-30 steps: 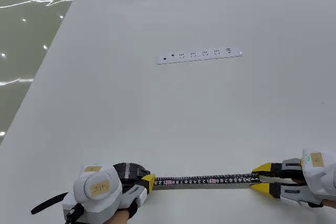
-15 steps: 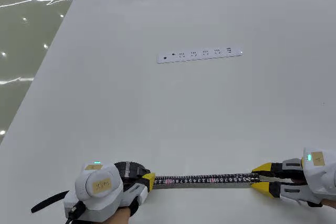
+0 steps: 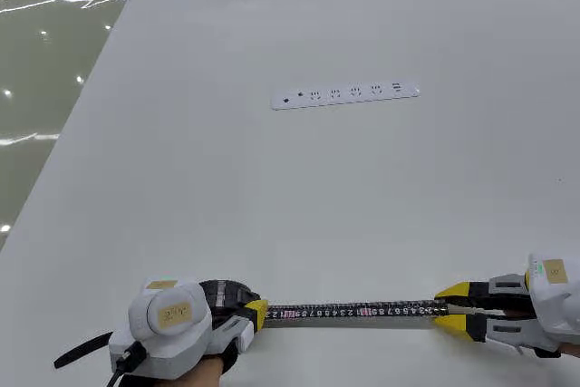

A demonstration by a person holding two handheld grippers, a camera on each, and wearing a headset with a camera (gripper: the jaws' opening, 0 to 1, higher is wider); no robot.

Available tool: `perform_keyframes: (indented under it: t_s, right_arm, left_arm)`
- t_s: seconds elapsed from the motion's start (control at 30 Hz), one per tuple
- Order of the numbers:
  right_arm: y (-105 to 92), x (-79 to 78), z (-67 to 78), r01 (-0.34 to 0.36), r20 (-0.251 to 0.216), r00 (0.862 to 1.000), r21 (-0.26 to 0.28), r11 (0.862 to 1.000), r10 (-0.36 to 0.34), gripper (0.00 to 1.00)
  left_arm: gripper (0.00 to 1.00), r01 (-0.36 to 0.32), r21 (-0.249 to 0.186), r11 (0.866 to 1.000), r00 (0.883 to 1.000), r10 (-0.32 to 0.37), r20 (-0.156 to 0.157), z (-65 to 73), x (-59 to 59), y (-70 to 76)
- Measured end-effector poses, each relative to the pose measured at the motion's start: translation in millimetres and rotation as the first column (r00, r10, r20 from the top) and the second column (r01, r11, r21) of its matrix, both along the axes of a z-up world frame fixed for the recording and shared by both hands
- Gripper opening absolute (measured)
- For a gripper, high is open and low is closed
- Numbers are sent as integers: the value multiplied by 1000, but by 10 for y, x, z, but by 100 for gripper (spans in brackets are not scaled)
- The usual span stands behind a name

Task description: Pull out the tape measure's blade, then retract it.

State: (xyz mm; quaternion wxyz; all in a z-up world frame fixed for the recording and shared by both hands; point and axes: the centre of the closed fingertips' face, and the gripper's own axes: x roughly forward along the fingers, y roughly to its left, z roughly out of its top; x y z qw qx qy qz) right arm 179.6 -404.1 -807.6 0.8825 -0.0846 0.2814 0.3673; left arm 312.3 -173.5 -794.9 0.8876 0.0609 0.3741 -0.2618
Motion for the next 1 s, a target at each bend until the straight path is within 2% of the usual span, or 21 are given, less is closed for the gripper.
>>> perform_keyframes:
  t_s: [0.47,0.9,1.0]
  right_arm:
    - [263,194,125,-51,25,998,33,998,51,13]
    - [460,289,152,-83,30,996,49,995,82,13]
    - [498,297,151,-85,27,996,71,994,83,12]
  left_arm:
    - [61,-8,-44,999,1000,7,-26,12,-6,17]
    - [61,-11,-79,997,999,8,-42,27,-5,25]
    - [61,-13,-85,996,999,9,-48,29,-7,25]
